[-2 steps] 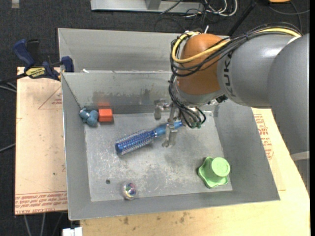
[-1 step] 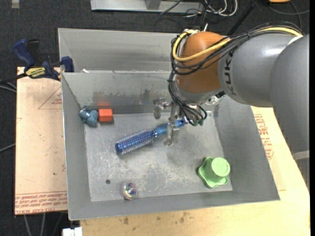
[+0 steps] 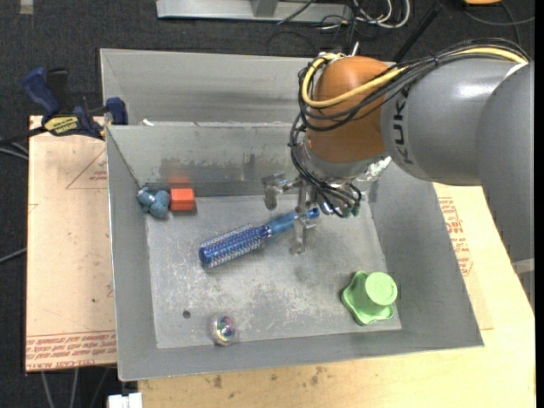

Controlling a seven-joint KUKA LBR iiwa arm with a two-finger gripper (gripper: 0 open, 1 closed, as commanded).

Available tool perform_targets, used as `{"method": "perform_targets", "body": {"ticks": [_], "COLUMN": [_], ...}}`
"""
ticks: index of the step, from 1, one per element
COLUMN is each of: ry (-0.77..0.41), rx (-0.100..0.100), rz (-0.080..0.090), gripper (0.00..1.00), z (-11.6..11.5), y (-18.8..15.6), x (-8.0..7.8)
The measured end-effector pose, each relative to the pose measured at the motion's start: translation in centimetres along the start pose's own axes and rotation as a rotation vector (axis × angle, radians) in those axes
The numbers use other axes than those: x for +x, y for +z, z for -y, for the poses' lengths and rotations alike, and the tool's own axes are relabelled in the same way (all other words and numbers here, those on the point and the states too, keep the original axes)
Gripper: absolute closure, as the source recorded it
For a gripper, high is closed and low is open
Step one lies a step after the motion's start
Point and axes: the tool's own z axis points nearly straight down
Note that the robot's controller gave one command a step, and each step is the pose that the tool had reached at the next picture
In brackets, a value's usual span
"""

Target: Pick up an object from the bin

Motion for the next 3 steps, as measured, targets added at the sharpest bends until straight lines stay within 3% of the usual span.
{"method": "perform_targets", "body": {"ticks": [1, 2, 3], "ry": [-0.016, -0.015, -0.014], "rx": [-0.002, -0.002, -0.002], "rz": [-0.004, -0.002, 0.000], "gripper": [0.00, 0.00, 1.00], "z": [0.10, 0.07, 0.09], "y": [5.55, 5.49, 5.38], "x": [-0.03, -0.11, -0.18]}}
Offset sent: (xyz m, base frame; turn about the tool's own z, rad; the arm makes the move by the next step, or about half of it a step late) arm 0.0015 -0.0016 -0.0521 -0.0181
